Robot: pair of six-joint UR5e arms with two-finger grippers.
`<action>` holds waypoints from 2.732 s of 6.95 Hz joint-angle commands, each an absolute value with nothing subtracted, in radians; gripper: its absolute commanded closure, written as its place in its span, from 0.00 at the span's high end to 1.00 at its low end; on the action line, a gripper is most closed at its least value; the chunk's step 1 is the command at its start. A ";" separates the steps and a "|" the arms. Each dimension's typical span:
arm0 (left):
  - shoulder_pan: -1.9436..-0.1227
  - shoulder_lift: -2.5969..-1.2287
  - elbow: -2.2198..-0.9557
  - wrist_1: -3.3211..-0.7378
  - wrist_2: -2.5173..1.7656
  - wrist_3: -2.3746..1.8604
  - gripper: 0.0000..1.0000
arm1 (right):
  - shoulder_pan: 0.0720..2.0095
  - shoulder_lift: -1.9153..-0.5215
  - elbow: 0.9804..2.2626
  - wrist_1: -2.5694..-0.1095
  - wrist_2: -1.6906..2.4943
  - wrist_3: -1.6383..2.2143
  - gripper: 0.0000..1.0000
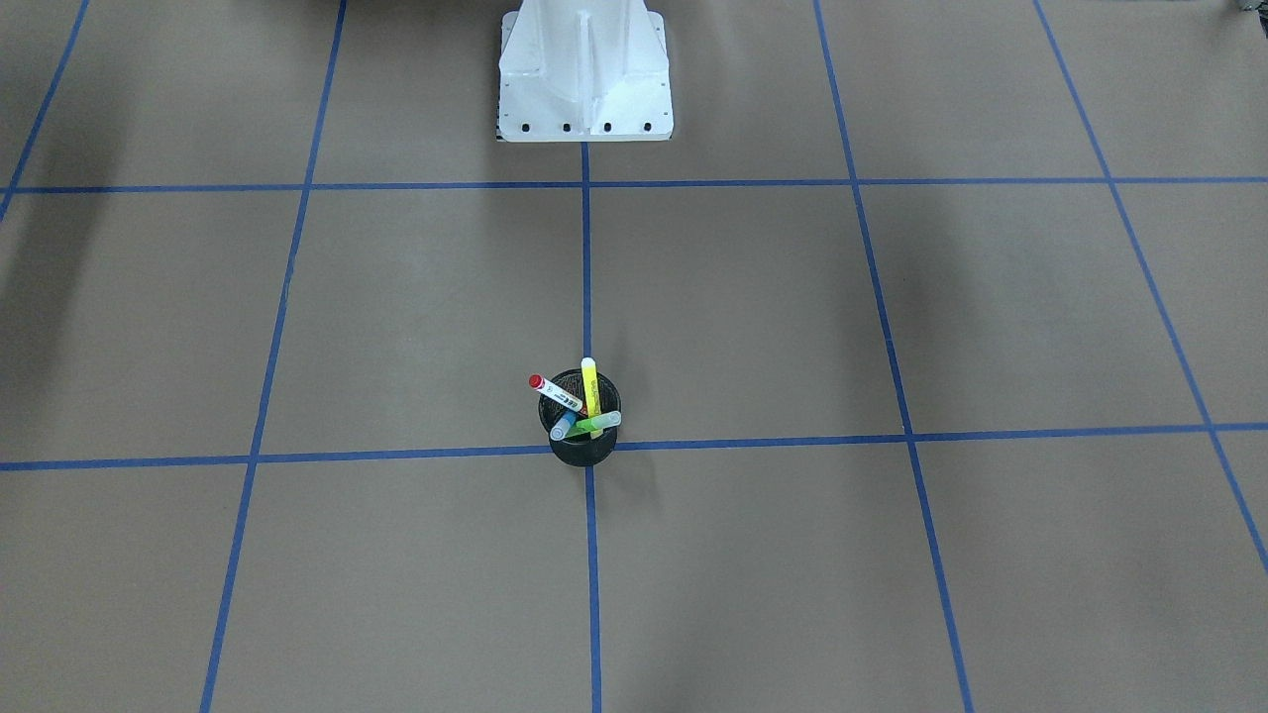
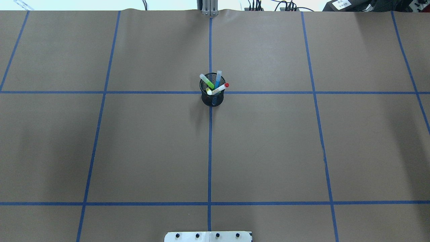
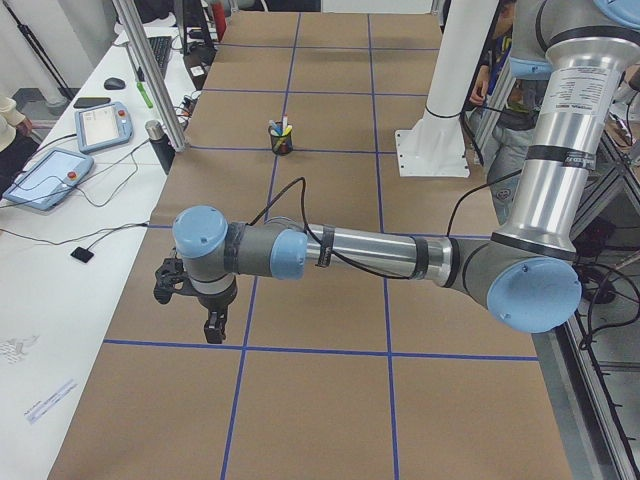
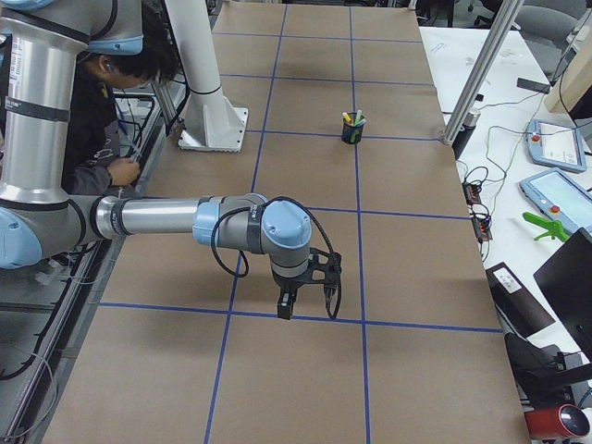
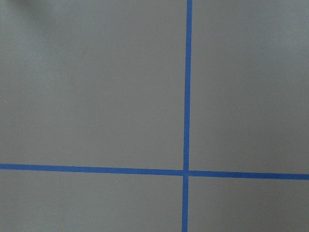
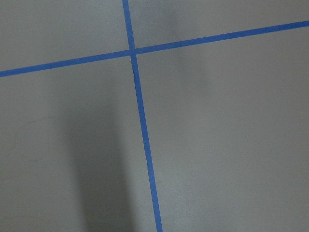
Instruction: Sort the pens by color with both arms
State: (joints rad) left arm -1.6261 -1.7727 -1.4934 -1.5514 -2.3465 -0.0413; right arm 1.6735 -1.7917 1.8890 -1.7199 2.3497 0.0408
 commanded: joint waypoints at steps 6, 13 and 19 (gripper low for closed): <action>-1.595 -1.802 -1.512 -1.536 -2.345 -0.095 0.99 | 1.646 -1.652 1.925 -1.740 2.341 0.189 1.00; -1.442 -1.839 -1.606 -1.534 -2.344 -0.354 0.99 | 1.306 -1.084 1.823 -1.865 2.304 0.858 1.00; -1.290 -1.965 -1.657 -1.516 -2.345 -0.655 0.99 | 0.978 -0.752 1.678 -1.896 2.018 1.284 1.00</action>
State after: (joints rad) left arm -1.3101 -1.9459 -1.6508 -1.5171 -2.3452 -0.6148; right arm 1.0379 -0.8125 1.7132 -1.8706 2.0760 1.2280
